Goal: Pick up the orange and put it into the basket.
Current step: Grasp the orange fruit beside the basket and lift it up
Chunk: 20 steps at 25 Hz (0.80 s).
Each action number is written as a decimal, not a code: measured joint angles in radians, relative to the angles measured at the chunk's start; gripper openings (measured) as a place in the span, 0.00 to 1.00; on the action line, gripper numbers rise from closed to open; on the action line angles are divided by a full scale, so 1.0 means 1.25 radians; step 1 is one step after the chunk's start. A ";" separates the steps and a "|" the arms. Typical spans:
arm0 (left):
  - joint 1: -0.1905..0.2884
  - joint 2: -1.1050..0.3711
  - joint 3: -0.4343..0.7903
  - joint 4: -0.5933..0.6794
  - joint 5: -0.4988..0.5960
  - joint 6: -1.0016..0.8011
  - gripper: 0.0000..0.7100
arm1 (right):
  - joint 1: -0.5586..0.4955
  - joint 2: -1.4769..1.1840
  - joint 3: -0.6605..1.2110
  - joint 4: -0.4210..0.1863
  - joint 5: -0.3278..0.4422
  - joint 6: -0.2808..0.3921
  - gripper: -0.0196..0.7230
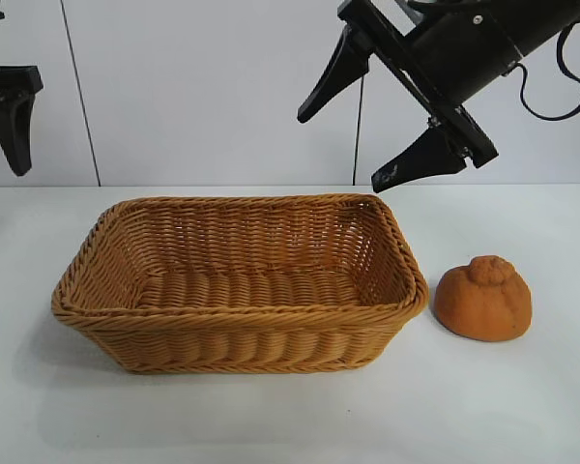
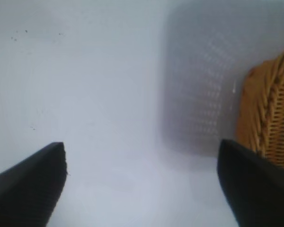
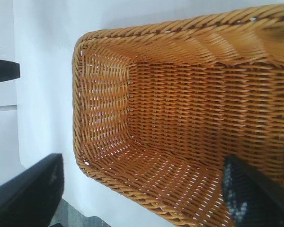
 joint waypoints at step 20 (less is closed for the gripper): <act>-0.001 -0.729 0.697 0.057 -0.057 0.010 0.87 | 0.000 0.000 0.000 -0.003 0.011 0.000 0.86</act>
